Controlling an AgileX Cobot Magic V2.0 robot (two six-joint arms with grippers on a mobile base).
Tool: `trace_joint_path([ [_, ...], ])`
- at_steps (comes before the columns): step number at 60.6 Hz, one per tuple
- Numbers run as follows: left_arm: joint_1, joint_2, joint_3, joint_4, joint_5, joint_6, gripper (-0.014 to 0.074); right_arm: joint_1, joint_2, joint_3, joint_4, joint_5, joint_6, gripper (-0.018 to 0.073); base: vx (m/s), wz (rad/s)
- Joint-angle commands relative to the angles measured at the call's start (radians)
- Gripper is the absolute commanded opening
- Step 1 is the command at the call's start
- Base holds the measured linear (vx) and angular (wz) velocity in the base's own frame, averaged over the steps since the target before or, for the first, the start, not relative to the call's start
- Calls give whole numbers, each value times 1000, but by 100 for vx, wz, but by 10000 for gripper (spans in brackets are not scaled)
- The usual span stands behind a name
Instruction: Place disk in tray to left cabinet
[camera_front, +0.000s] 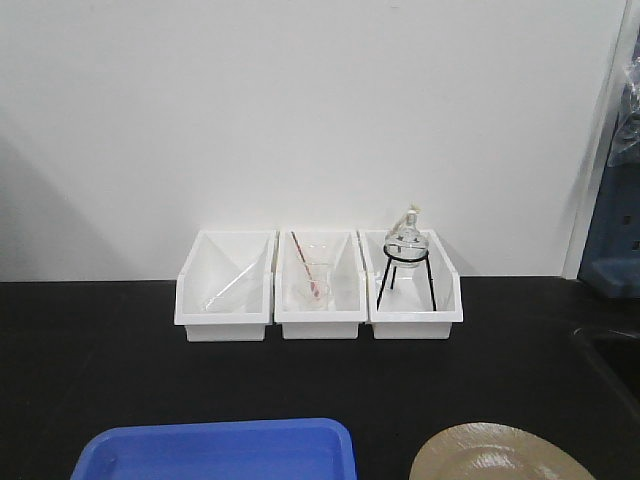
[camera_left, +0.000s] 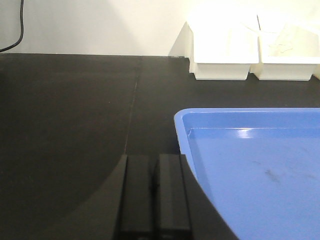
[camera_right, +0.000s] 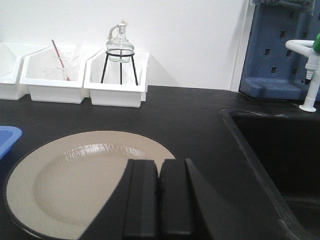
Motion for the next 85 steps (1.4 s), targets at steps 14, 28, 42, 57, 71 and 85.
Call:
trace_joint_path([
  [14, -5, -16, 20, -3, -82, -10, -6, -4, -12, 21, -5, -80, -2, -6, 0, 0],
  [28, -5, -16, 20, -3, -82, -10, -6, -4, -12, 21, -5, -80, -2, -6, 0, 0],
  [42, -5, -16, 20, 6, -91, 17, -6, -4, -12, 21, -5, -80, -2, -6, 0, 0],
  [57, -5, -16, 19, -50, -269, -38, -6, -4, -12, 21, -5, -107, -2, -6, 0, 0],
  [71, -5, -16, 19, -50, -408, -37, -6, -4, -12, 19, -5, -190, -2, -6, 0, 0],
  [85, -5, -16, 18, -50, -471, -37, -6, -4, -12, -47, -1, -200, -2, -2, 0, 0],
])
